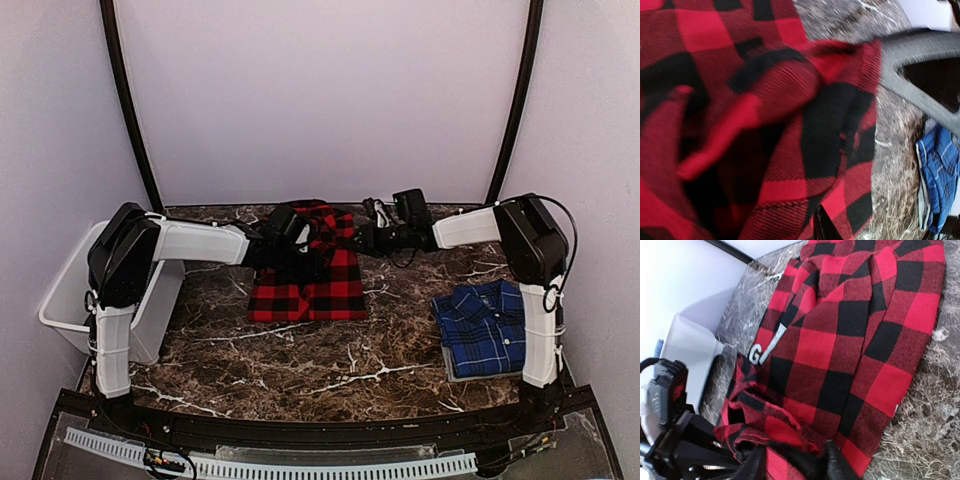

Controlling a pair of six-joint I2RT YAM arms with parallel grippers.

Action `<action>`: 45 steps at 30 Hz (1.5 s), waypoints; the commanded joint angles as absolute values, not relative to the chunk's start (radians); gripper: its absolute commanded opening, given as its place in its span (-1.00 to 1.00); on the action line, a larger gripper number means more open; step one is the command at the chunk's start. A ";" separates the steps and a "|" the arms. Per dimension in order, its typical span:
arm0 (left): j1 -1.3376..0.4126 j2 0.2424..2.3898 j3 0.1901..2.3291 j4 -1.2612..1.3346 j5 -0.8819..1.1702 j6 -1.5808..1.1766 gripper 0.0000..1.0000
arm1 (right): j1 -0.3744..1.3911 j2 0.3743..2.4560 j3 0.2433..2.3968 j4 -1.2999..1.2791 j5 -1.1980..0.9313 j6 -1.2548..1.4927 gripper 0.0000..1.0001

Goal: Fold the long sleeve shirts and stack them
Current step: Fold the rectangle-folded shirt at the center of the board.

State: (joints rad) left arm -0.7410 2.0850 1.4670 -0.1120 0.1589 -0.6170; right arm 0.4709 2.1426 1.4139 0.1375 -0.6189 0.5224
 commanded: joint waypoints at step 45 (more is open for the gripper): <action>-0.601 2.138 1.522 -0.041 0.227 -0.709 -0.21 | 0.521 2.183 1.660 -0.146 -0.289 0.419 -0.57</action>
State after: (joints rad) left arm -0.6144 2.1563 1.4849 0.0013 0.2543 -0.7521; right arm 0.5117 2.1693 1.5867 -0.0692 -0.3573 0.4362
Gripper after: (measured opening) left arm 0.369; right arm 0.177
